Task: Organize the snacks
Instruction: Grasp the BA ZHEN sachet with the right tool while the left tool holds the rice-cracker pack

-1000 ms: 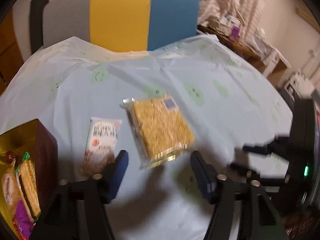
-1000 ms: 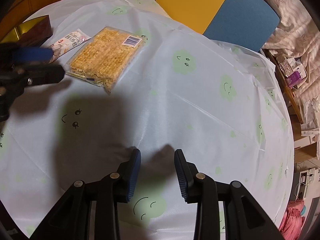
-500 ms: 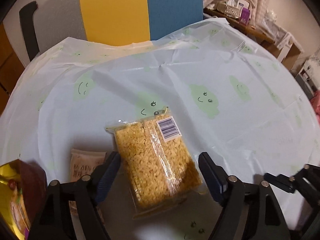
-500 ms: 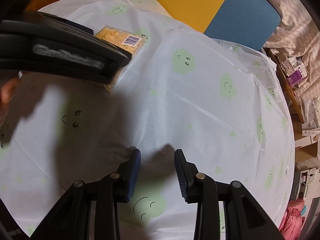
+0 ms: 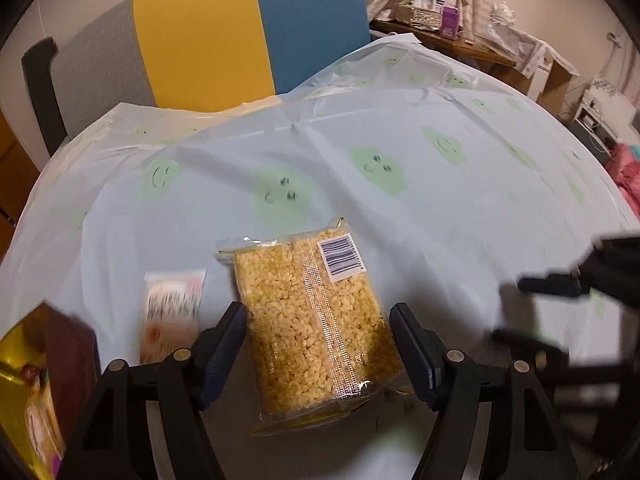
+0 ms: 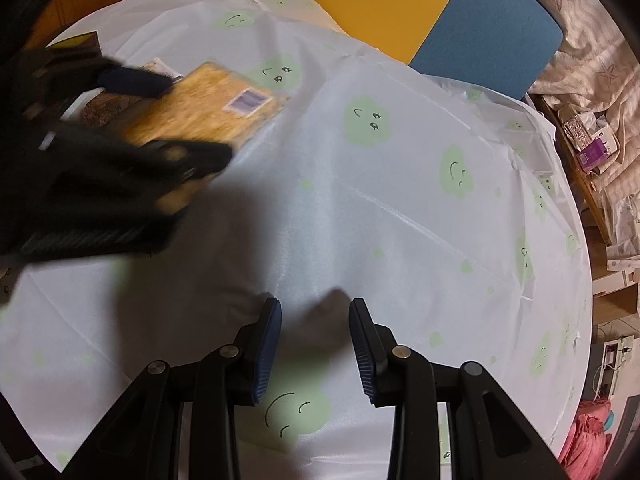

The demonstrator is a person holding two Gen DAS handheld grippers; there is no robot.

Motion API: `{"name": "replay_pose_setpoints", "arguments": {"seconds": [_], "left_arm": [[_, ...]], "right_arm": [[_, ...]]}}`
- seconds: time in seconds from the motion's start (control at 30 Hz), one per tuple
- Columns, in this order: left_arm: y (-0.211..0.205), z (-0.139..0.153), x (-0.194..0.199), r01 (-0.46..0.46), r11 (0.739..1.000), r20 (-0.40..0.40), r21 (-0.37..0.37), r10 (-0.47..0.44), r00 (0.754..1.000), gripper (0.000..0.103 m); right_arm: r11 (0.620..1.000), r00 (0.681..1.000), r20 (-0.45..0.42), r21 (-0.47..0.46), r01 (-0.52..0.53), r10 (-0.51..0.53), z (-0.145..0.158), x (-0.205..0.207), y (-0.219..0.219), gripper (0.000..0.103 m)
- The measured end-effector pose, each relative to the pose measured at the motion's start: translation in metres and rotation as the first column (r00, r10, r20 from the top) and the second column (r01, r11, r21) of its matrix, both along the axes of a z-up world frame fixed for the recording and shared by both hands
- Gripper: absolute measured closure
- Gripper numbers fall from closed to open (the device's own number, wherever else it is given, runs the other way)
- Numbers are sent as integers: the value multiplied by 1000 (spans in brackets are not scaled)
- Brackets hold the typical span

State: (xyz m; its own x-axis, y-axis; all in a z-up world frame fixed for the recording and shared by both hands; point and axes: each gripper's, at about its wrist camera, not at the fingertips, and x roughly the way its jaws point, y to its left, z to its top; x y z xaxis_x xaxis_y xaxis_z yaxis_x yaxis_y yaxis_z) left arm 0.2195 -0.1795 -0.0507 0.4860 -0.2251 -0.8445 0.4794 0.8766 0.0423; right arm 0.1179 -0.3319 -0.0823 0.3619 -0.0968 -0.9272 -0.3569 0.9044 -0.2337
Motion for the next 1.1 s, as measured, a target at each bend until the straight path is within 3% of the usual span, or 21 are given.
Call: {"name": "replay_pose_setpoints", "arguments": {"seconds": [0.2,0.53,0.87,1.1], "left_arm": [[24,1,-47,-12,999,3,-30,12,1000,30],[65,-1,-150,-52,997,127,-52,59,990,29],[84,-6,-167,-79,990,175,-117,98,980,29],[84,-10,-176,-82,987,222,-136,111,969,28]], "right_arm": [[1000,1000,-12,18,7,-6,-1,6,-7,67],[1000,1000,7,4,3,-3,-4,6,-4,66],[999,998,34,11,44,-44,3,-12,4,66],[978,997,37,203,55,-63,36,-4,30,66]]}}
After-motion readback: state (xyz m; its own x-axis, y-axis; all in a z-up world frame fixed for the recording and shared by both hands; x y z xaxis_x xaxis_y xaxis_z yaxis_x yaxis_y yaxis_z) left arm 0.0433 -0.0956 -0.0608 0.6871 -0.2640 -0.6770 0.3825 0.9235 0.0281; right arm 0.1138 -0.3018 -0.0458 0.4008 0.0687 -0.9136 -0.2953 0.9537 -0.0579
